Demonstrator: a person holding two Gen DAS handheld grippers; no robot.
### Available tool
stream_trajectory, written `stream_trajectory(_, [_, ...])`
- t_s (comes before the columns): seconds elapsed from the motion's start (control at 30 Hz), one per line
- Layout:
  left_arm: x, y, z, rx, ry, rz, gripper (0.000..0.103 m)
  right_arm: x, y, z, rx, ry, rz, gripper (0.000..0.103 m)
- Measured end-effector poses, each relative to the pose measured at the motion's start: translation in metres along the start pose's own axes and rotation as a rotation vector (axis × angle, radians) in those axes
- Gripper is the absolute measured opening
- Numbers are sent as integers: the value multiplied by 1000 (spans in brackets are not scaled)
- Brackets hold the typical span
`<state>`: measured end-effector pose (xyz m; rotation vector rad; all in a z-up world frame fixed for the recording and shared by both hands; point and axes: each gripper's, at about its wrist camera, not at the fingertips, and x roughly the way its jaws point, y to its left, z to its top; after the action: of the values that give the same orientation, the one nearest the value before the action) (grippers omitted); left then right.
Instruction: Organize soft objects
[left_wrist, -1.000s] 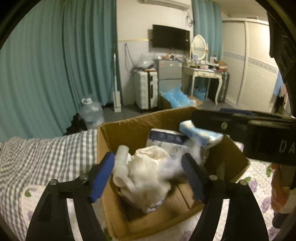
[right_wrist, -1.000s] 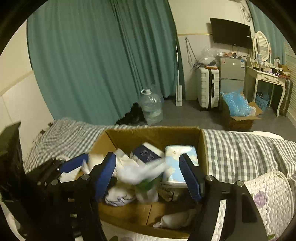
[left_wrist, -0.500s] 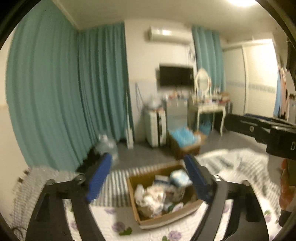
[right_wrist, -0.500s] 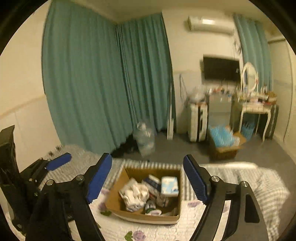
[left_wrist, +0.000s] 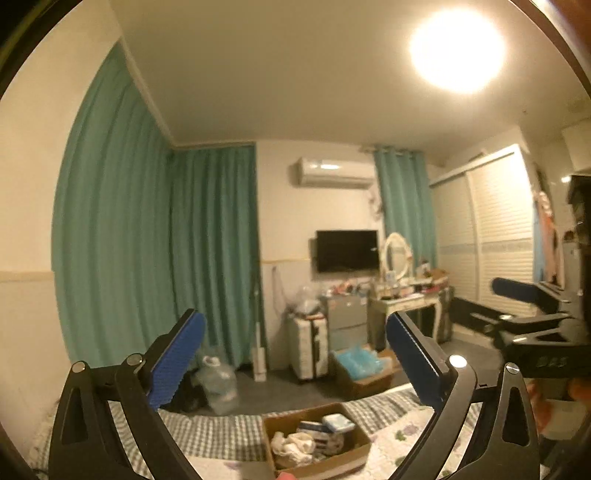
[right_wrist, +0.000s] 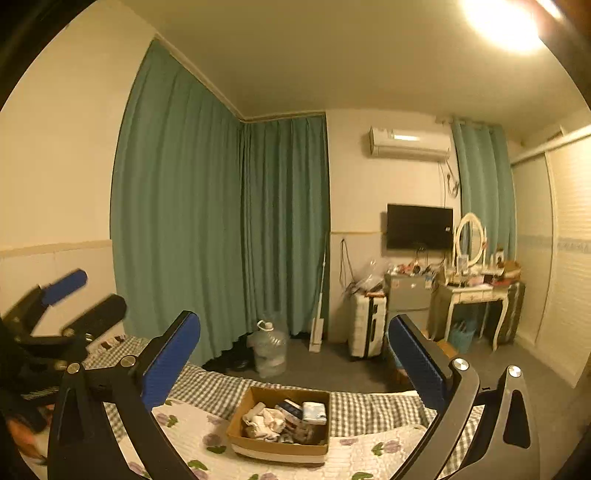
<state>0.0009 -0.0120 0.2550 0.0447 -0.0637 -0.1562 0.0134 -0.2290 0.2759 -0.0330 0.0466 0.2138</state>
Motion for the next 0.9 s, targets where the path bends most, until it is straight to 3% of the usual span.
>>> stream_trajectory(0.2, [7, 5, -49, 8, 29, 65, 101, 8, 8, -44, -7, -8, 13, 103])
stream_trajectory(0.43, [59, 13, -130, 38, 105, 151, 101, 71, 10, -127, 19, 74, 7, 103])
stream_trajectory(0.6, [87, 19, -194, 3, 225, 155, 101, 116, 11, -189, 7, 126, -20, 103])
stream_trajectory(0.7, [96, 22, -219, 2, 288, 166, 101, 136, 7, -217, 15, 160, -18, 103])
stream_trajectory(0.9, [95, 21, -243, -15, 343, 181, 101, 157, -2, -252, 32, 251, -35, 103])
